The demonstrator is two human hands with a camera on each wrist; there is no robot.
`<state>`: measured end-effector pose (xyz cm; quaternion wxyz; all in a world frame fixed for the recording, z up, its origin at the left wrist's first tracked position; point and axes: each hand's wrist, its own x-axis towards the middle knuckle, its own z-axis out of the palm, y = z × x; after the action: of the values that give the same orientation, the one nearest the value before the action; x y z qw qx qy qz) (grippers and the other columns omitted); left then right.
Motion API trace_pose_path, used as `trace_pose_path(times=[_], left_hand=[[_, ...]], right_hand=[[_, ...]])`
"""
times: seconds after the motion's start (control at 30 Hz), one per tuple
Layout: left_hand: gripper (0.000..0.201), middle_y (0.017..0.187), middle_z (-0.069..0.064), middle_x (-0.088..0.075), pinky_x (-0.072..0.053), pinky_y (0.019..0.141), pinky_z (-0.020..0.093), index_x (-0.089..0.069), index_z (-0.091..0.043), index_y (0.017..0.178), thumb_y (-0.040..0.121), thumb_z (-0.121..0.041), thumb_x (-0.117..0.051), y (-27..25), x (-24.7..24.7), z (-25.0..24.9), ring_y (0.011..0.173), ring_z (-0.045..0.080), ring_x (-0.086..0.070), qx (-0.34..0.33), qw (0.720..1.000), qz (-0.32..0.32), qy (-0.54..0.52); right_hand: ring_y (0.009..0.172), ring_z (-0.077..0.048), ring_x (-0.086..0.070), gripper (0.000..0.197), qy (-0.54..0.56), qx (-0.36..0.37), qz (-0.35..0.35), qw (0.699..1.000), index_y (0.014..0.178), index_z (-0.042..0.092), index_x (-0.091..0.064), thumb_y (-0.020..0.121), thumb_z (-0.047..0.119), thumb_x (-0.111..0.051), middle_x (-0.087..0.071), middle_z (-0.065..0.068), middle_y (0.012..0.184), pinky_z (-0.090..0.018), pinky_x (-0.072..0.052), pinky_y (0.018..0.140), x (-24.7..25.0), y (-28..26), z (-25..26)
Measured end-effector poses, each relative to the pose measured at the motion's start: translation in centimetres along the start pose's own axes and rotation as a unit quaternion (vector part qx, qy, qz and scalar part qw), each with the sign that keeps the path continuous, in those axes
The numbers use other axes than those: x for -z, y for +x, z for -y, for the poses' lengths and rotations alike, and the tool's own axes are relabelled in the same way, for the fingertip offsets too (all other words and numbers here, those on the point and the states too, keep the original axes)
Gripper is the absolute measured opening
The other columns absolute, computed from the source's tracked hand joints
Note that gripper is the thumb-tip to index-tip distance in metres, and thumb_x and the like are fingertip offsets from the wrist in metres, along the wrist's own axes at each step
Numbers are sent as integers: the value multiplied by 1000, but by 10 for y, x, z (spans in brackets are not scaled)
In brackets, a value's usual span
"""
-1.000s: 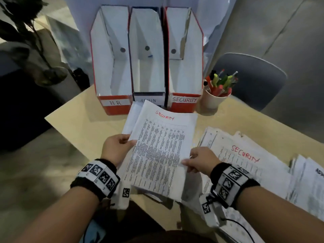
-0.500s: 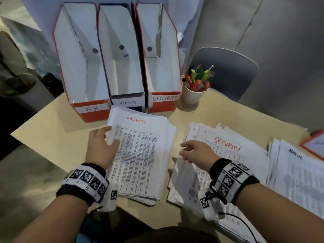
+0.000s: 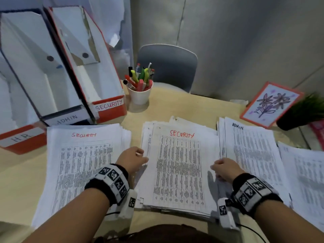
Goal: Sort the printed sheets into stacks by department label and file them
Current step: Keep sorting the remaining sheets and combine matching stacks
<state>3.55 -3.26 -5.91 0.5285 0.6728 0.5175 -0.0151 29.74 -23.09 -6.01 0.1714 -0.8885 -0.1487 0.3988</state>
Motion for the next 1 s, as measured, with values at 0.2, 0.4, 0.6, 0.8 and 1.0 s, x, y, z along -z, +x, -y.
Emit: trace_pose_path(times=[0.2, 0.4, 0.6, 0.8, 1.0], left_hand=[[33, 99, 3, -62, -53, 84, 34, -60, -17, 102, 75, -25, -78, 4, -21, 2, 91, 21, -62, 4, 999, -5, 53], [38, 85, -1, -58, -47, 72, 28, -59, -15, 91, 66, -26, -85, 0, -27, 5, 80, 16, -57, 12, 999, -22, 39], [51, 89, 1, -61, -52, 78, 34, -56, -15, 93, 59, -34, -90, -2, -29, 7, 83, 18, -60, 25, 999, -34, 23], [39, 88, 4, -63, -52, 77, 32, -56, -15, 87, 66, -29, -86, -3, -25, 10, 85, 22, -61, 34, 998, -48, 10], [28, 88, -5, -54, -38, 76, 22, -51, -14, 96, 81, -17, -75, -9, -19, 7, 88, 15, -53, 1, 999, -48, 7]], right_hand=[[47, -16, -39, 44, 36, 0, -18, 999, 59, 18, -38, 75, 34, -76, -35, -1, 56, -24, -36, 49, -22, -3, 3], [74, -17, -50, 38, 42, -15, -65, 997, 79, 16, -46, 71, 30, -81, -48, 1, 77, -27, -43, 67, -27, -9, -2], [60, -15, -38, 37, 58, 28, -82, 995, 68, 14, -41, 77, 20, -76, -35, -2, 67, -24, -35, 58, -22, -12, -4], [69, -20, -54, 23, 93, 30, -115, 989, 70, 7, -53, 91, 15, -58, -56, -7, 73, -28, -44, 64, -2, -11, -13], [85, -25, -54, 10, 184, -43, -204, 961, 94, 1, -60, 91, 2, -50, -60, -12, 92, -27, -42, 70, 38, -10, -36]])
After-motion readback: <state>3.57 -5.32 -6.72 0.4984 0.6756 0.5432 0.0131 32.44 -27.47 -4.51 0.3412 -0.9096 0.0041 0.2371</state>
